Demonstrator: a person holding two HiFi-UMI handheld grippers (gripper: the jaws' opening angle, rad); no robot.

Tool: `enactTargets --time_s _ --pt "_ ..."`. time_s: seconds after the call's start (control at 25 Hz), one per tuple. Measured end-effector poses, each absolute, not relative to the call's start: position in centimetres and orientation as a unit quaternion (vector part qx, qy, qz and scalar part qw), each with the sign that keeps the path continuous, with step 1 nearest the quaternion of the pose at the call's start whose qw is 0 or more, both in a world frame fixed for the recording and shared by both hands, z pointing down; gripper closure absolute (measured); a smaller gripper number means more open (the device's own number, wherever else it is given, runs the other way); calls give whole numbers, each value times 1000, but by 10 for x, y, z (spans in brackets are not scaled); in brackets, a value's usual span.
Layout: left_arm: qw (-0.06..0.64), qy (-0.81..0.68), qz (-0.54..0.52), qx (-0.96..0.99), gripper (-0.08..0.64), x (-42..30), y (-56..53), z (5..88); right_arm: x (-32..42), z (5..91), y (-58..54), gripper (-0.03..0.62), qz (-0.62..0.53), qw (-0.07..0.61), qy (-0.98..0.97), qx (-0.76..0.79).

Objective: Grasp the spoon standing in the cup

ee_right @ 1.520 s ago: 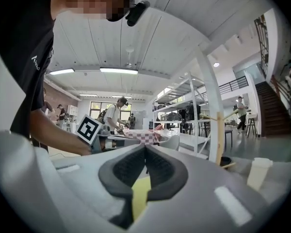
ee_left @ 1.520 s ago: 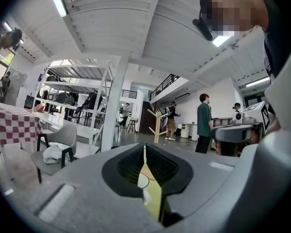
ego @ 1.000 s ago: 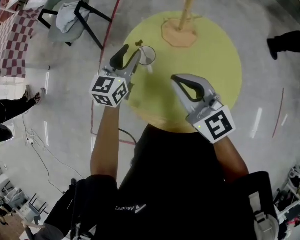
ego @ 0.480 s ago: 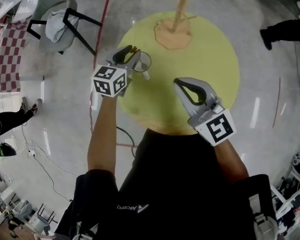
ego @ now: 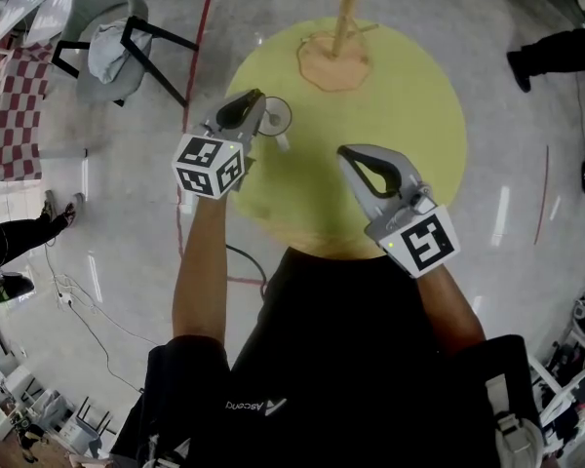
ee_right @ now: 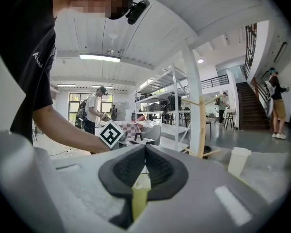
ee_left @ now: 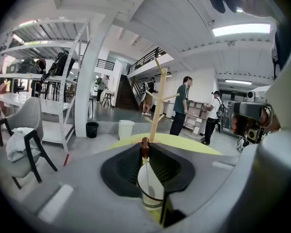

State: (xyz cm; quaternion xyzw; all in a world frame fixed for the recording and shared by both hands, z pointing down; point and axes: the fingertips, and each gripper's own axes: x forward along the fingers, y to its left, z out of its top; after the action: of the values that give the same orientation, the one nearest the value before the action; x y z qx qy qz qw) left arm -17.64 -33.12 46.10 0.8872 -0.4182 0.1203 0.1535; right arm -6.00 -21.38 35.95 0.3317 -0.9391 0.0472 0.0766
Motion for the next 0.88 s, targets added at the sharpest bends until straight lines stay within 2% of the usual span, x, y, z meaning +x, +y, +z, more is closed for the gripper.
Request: enactTargets --time_s 0.56,0.88 --pt "72 -475 36 876 509 -169 -264 346 -50 326 -200 589 18 36 -944 327" --pt "50 -506 -19 861 509 -159 -210 297 -47 309 -176 589 8 14 -950 311"
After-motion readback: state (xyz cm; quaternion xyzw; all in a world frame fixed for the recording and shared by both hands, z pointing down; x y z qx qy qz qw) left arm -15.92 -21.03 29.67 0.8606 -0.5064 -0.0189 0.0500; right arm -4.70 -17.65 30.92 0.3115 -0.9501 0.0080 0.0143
